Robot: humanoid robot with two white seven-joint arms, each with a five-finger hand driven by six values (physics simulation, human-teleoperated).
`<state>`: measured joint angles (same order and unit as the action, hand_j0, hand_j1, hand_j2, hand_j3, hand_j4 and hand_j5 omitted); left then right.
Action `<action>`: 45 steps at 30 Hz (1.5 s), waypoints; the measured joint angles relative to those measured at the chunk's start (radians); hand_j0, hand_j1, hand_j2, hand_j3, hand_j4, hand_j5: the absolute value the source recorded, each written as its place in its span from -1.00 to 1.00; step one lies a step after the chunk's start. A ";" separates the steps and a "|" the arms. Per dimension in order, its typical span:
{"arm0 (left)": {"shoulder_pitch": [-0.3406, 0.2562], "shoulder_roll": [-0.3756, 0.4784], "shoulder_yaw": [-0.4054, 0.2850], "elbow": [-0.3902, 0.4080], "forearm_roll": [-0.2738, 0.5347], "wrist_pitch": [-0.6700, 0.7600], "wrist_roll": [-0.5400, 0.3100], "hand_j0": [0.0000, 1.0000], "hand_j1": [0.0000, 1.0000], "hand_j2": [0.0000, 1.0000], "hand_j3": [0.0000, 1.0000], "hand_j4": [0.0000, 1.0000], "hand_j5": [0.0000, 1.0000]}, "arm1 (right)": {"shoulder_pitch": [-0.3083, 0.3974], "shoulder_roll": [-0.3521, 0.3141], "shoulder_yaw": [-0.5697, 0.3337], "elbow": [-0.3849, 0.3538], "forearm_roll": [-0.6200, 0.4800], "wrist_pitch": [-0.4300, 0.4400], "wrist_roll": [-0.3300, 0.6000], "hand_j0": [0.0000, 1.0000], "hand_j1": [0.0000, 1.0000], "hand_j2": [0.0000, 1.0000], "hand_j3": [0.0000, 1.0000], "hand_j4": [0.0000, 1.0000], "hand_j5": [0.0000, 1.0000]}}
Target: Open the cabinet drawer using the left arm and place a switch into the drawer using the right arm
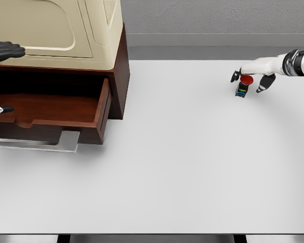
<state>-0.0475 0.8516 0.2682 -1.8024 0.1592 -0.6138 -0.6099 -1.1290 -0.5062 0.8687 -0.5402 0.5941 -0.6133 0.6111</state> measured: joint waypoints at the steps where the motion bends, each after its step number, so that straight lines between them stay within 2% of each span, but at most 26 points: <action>1: -0.002 -0.004 -0.001 0.000 -0.001 0.000 0.000 1.00 1.00 1.00 1.00 1.00 1.00 | 0.000 0.000 0.000 0.002 0.000 0.000 0.000 0.51 0.51 0.51 0.51 0.51 0.51; 5: 0.002 -0.012 -0.003 0.000 -0.002 0.000 0.000 1.00 1.00 1.00 1.00 1.00 1.00 | 0.000 0.002 0.002 0.005 0.000 0.000 0.000 0.50 0.50 0.50 0.50 0.50 0.50; 8: -0.003 -0.021 -0.009 0.000 -0.003 0.000 0.000 1.00 1.00 1.00 1.00 1.00 1.00 | -0.002 0.003 0.001 0.006 0.000 0.000 0.000 0.40 0.40 0.40 0.40 0.40 0.40; 9: -0.037 -0.032 -0.011 0.000 -0.002 0.000 0.000 1.00 1.00 1.00 1.00 1.00 1.00 | -0.003 0.003 0.000 0.005 -0.001 0.000 0.000 0.40 0.40 0.40 0.40 0.40 0.40; 12: -0.052 -0.079 -0.022 0.000 -0.015 0.000 0.000 1.00 1.00 1.00 1.00 1.00 1.00 | -0.006 0.002 -0.002 0.005 -0.003 0.002 -0.001 0.30 0.30 0.30 0.30 0.30 0.30; 15: -0.103 -0.099 -0.067 0.000 -0.040 0.001 0.000 1.00 1.00 1.00 1.00 1.00 1.00 | -0.006 0.003 -0.001 0.005 -0.005 0.004 -0.002 0.27 0.27 0.27 0.27 0.27 0.27; 20: -0.106 -0.111 -0.126 0.000 -0.058 0.000 0.000 1.00 1.00 1.00 1.00 1.00 1.00 | -0.005 0.005 -0.002 0.004 -0.011 0.008 -0.004 0.27 0.27 0.27 0.27 0.27 0.27; 24: -0.110 -0.147 -0.136 0.000 -0.064 0.000 0.000 1.00 1.00 1.00 1.00 1.00 1.00 | -0.005 0.006 0.000 0.004 -0.009 0.007 -0.004 0.10 0.10 0.10 0.10 0.10 0.10; 26: -0.110 -0.156 -0.138 0.000 -0.066 0.000 0.000 1.00 1.00 1.00 1.00 1.00 1.00 | -0.005 0.006 0.000 0.005 -0.008 0.006 -0.003 -0.03 -0.03 -0.03 -0.03 -0.03 -0.03; 29: -0.109 -0.162 -0.138 0.000 -0.067 0.000 0.000 1.00 1.00 1.00 1.00 1.00 1.00 | -0.005 0.006 0.001 0.005 -0.007 0.006 -0.003 -0.04 -0.04 -0.04 -0.04 -0.04 -0.04; 32: -0.106 -0.164 -0.132 0.000 -0.070 0.000 0.000 1.00 1.00 1.00 1.00 1.00 1.00 | -0.005 0.006 0.002 0.004 -0.005 0.004 -0.002 -0.16 -0.16 -0.16 -0.16 -0.16 -0.16; 40: -0.095 -0.165 -0.102 0.001 -0.074 0.000 0.000 1.00 1.00 1.00 1.00 1.00 1.00 | -0.009 0.006 -0.005 -0.004 -0.009 0.000 0.000 -0.13 -0.13 -0.13 -0.13 -0.13 -0.13; 45: -0.046 -0.167 -0.056 0.001 -0.075 0.000 0.000 1.00 1.00 1.00 1.00 1.00 1.00 | -0.005 -0.002 -0.011 -0.080 -0.012 -0.001 0.000 -0.11 -0.11 -0.11 -0.11 -0.11 -0.11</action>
<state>-0.0936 0.6851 0.2123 -1.8010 0.0839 -0.6142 -0.6096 -1.1336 -0.5082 0.8578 -0.6205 0.5818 -0.6146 0.6111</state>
